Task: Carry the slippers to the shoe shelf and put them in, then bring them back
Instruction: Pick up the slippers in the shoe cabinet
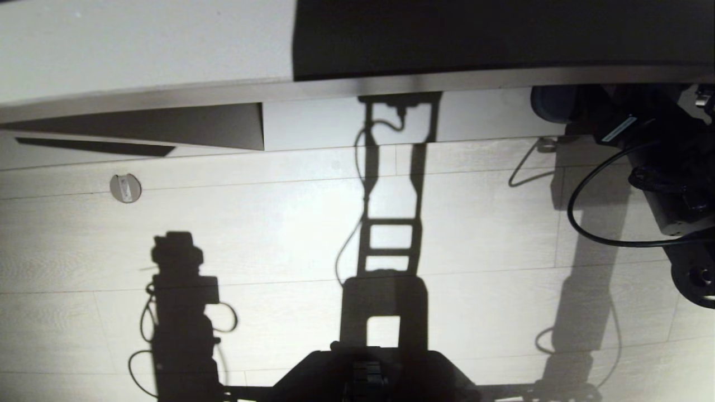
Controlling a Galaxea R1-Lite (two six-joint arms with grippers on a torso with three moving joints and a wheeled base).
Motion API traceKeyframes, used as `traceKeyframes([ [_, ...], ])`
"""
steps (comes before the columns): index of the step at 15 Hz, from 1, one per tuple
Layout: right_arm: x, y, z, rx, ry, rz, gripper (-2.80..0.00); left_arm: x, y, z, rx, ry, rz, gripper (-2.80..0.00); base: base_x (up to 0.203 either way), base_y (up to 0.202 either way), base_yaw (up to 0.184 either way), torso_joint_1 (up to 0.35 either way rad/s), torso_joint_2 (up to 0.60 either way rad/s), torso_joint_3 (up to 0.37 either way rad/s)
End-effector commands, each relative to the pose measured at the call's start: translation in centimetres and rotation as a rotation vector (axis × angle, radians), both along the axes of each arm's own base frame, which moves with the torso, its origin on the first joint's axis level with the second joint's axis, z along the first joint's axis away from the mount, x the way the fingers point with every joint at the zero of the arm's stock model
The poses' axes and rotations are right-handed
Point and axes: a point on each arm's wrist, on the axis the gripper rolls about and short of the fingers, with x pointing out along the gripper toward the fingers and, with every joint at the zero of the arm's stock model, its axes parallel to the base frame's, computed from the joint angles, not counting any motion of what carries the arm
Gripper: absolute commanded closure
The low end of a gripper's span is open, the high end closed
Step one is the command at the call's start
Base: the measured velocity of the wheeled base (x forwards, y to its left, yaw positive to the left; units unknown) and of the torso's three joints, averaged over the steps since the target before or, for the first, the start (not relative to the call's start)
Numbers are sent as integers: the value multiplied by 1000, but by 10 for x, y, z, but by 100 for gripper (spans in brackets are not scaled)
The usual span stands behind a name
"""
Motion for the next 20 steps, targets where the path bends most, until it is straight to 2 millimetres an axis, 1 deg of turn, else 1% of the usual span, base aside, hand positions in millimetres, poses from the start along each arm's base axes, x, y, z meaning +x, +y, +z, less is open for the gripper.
traceKeyframes([
  [1,10,0,-1,-1,-9,1,-280,0,0,0,0,0,1,0,0,0,0,0,0,0],
  [6,26,-3,7,-8,-54,-3,-280,0,0,0,0,0,1,0,0,0,0,0,0,0],
  [7,27,-3,8,-14,-57,-2,-280,0,0,0,0,0,1,0,0,0,0,0,0,0],
  [11,32,-4,27,-41,-121,-4,-280,0,0,0,0,0,1,0,0,0,0,0,0,0],
  [15,34,-5,28,-42,-125,-7,-280,0,0,0,0,0,1,0,0,0,0,0,0,0],
  [17,40,-13,41,-52,-169,-25,-280,0,0,0,0,0,1,0,0,0,0,0,0,0],
  [18,45,-20,40,-55,-159,-44,-280,0,0,0,0,0,1,0,0,0,0,0,0,0],
  [20,48,-28,39,-58,-154,-61,-280,0,0,0,0,0,1,0,0,0,0,0,0,0],
])
